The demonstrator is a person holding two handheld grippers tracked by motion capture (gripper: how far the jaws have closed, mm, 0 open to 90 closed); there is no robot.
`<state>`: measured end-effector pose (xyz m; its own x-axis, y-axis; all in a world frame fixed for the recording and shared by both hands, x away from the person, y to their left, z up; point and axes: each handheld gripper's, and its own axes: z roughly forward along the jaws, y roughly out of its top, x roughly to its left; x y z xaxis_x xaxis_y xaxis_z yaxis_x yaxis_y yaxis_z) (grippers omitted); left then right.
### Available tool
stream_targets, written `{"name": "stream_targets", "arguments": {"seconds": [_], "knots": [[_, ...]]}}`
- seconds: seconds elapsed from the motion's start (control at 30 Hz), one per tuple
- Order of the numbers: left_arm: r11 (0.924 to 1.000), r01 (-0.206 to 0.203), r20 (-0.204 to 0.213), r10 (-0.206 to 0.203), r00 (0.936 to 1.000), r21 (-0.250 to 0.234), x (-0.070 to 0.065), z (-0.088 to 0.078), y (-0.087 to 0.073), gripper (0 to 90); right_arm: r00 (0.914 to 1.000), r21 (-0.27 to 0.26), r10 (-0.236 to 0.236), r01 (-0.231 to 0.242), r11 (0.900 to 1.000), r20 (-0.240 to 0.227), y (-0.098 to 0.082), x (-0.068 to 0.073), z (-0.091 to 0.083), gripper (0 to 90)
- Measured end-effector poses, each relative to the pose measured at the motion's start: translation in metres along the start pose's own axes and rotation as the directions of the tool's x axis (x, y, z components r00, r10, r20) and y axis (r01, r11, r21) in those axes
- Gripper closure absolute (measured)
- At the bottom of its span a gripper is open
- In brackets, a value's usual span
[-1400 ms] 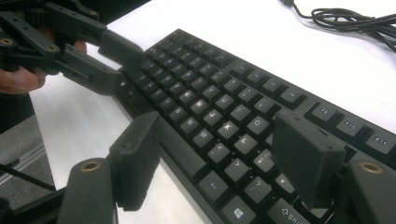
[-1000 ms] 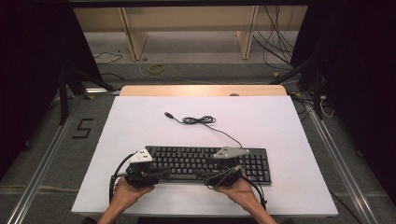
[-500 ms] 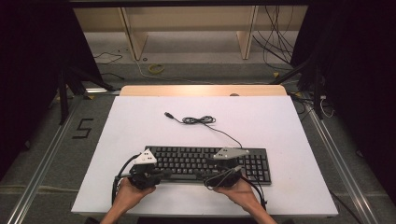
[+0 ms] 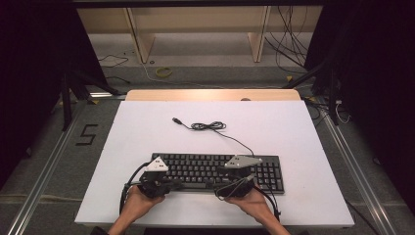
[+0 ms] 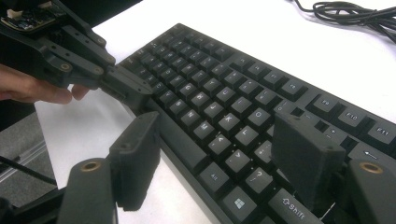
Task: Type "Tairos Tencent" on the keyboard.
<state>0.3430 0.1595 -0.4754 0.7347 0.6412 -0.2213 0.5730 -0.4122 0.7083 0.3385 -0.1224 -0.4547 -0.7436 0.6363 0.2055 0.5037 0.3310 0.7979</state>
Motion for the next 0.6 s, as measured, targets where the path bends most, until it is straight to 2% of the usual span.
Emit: {"name": "stream_targets", "arguments": {"seconds": [0.2,0.27,0.6], "knots": [[0.9998,0.011,0.0,-0.011,0.9999,0.016,0.0021,0.0034,-0.0008,89.3,1.0,-0.001,0.0,0.0,1.0,0.0,-0.0001,-0.0001,-0.0003,33.7],[0.9997,0.003,-0.027,-0.003,0.9996,0.024,0.0018,0.0053,-0.0015,89.4,1.0,-0.002,0.0,0.0,1.0,0.0,-0.0001,0.0,-0.0005,33.7],[0.9997,0.003,-0.013,-0.002,0.9999,0.025,0.0001,0.0068,-0.0019,89.5,1.0,-0.006,0.0,0.0,1.0,0.0,0.0,0.0003,-0.0012,33.7]]}}
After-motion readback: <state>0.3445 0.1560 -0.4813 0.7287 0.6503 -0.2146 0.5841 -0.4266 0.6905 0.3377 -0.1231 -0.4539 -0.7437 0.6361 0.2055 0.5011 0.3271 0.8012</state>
